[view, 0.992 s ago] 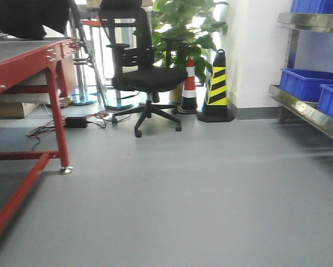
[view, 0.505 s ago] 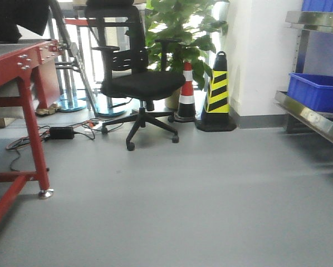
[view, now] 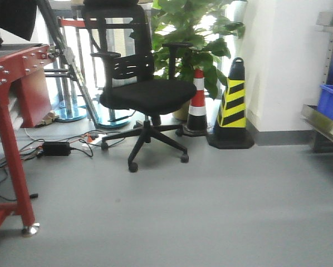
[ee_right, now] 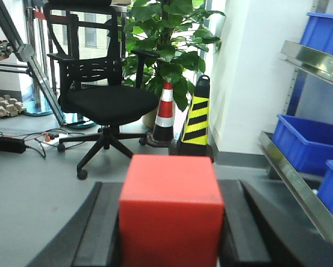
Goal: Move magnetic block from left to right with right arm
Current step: 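Drive the base to the other table holding the cube in the right gripper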
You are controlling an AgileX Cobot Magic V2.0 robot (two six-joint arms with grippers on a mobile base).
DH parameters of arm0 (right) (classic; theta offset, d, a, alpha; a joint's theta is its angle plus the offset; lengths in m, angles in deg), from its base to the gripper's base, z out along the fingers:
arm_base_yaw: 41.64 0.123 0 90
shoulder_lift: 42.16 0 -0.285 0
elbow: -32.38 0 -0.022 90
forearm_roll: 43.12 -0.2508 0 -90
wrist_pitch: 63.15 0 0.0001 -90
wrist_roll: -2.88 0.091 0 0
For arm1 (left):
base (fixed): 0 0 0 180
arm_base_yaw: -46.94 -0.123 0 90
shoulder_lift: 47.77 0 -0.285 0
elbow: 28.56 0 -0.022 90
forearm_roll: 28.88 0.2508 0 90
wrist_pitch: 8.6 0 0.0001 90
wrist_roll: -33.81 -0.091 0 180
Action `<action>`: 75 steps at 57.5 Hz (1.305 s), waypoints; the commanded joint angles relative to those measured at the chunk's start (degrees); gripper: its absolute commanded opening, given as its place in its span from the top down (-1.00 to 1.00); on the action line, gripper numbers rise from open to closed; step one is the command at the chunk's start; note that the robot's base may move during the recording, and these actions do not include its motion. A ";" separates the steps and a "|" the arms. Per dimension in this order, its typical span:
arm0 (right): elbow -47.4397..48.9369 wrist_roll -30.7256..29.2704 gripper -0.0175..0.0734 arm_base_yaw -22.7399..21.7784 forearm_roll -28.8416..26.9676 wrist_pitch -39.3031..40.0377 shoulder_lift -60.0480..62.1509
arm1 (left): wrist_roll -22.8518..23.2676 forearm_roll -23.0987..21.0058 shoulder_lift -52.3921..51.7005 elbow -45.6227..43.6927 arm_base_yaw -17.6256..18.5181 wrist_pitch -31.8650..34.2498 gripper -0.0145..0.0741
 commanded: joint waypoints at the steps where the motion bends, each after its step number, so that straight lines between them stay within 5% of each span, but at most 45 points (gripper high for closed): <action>1: 1.77 -0.51 -0.04 -0.10 0.56 5.24 -0.48 | 0.43 -0.15 -0.51 0.46 0.42 4.65 0.96; 75: 1.77 -0.51 -0.04 -0.10 0.56 5.20 -0.48 | 0.43 -0.15 -0.51 0.46 0.42 4.65 0.96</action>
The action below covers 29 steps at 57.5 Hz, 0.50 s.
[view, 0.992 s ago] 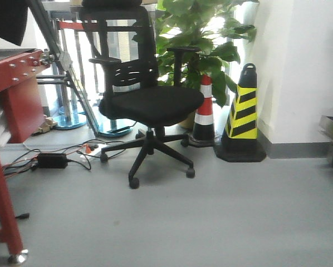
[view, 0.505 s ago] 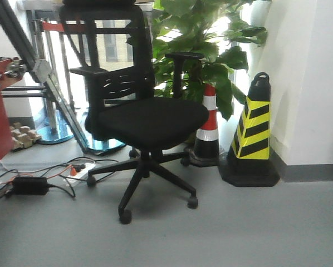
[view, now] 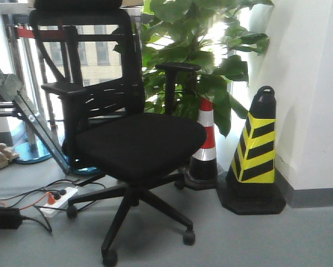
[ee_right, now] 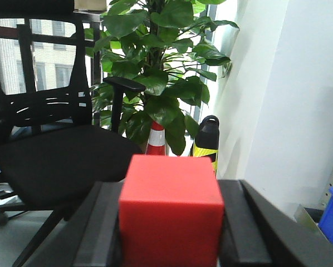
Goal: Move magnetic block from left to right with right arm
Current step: 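Drive the base to the other table holding the cube in the right gripper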
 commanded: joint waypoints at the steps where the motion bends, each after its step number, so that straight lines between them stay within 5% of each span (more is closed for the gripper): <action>1: 1.77 -0.51 -0.04 -0.10 0.56 5.20 -0.48 | 0.43 -0.15 -0.51 0.46 0.42 4.65 0.96; 29: 1.77 -0.51 -0.04 -0.10 0.56 5.20 -0.48 | 0.43 -0.15 -0.51 0.46 0.42 4.65 0.96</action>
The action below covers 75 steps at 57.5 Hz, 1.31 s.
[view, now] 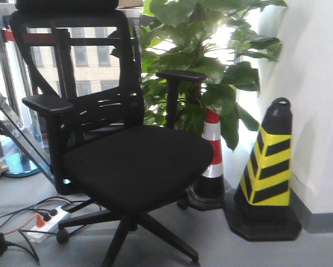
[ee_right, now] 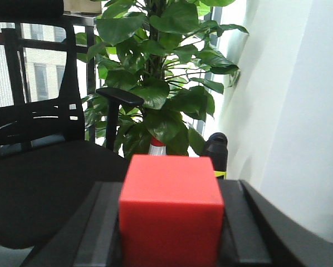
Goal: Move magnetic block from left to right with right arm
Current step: 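Drive the base to the other table holding the cube in the right gripper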
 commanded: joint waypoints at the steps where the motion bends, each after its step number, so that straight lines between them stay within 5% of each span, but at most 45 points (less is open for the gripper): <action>1: 1.77 -0.51 -0.04 -0.10 0.56 5.20 -0.48 | 0.43 -0.15 -0.51 0.46 0.42 4.65 0.96; 75: 1.77 -0.51 -0.04 -0.10 0.56 5.20 -0.48 | 0.43 -0.15 -0.51 0.46 0.42 4.65 0.96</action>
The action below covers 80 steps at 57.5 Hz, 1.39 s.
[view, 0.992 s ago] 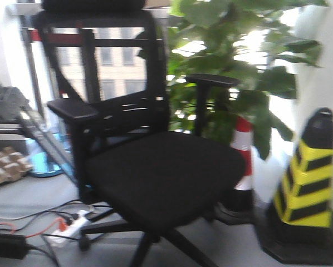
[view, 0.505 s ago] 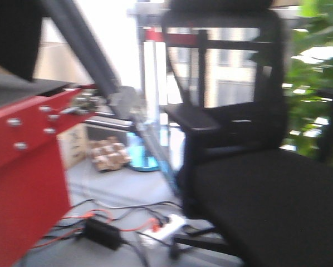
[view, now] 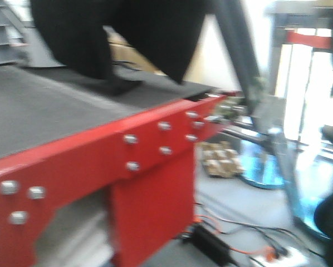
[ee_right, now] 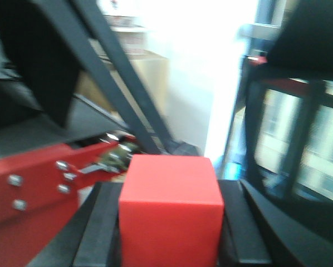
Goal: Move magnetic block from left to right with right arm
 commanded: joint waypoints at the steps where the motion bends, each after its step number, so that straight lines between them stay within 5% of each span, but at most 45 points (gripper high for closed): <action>1: 1.77 -0.51 -0.04 -0.10 0.50 5.20 -0.48 | 0.43 -0.15 -0.51 0.46 0.42 4.65 0.96; 80: 1.77 -0.51 -0.04 -0.10 0.50 5.20 -0.48 | 0.43 -0.15 -0.51 0.46 0.42 4.65 0.96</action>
